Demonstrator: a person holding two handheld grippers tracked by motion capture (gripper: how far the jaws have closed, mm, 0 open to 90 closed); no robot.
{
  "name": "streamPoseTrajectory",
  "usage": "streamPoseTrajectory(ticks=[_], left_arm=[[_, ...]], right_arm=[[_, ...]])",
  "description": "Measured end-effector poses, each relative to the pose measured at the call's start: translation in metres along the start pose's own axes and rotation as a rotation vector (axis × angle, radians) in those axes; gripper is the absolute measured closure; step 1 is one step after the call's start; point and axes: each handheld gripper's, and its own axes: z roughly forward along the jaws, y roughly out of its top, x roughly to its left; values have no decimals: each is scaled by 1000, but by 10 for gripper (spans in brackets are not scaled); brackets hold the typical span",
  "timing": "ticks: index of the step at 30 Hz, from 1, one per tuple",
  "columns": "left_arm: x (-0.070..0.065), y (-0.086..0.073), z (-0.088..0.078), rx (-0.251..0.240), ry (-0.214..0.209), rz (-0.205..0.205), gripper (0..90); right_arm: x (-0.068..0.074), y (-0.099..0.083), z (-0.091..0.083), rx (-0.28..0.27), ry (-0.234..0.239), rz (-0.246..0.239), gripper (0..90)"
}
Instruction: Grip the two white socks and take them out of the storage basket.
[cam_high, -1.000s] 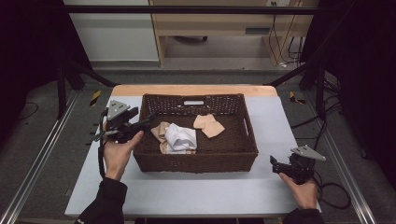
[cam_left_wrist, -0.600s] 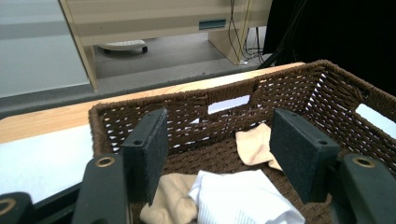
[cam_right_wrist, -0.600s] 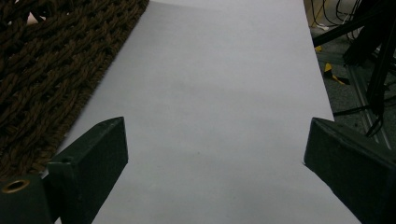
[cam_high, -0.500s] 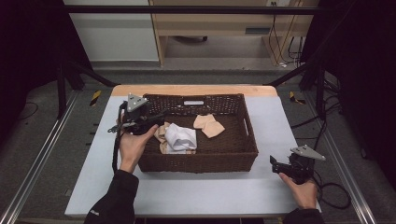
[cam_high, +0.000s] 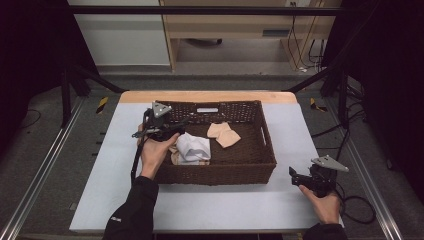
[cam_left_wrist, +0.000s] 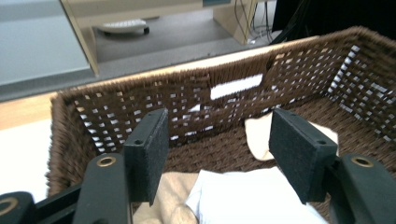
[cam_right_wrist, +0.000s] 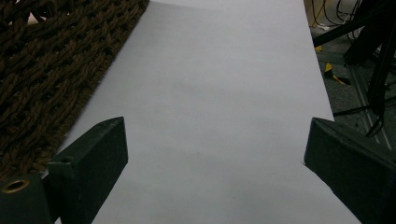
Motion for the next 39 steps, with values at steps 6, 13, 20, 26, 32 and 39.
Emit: streamPoseTrajectory(ticks=[6, 13, 20, 26, 32, 39], left_arm=[[-1, -11, 13, 41, -3, -6, 374], [-4, -20, 19, 71, -19, -17, 370], [-6, -22, 22, 80, -23, -2, 371], [-9, -31, 35, 137, -24, 13, 355], [-13, -34, 39, 189, -24, 38, 357], [-17, -38, 43, 243, -24, 67, 371]], right_arm=[[0, 0, 0, 2, 1, 0, 64], [0, 0, 1, 8, 2, -5, 64], [1, 0, 3, 17, 4, -5, 62], [1, 0, 3, 16, 7, -4, 62], [1, 0, 4, 20, 6, -9, 62], [1, 0, 4, 27, 2, -13, 60]])
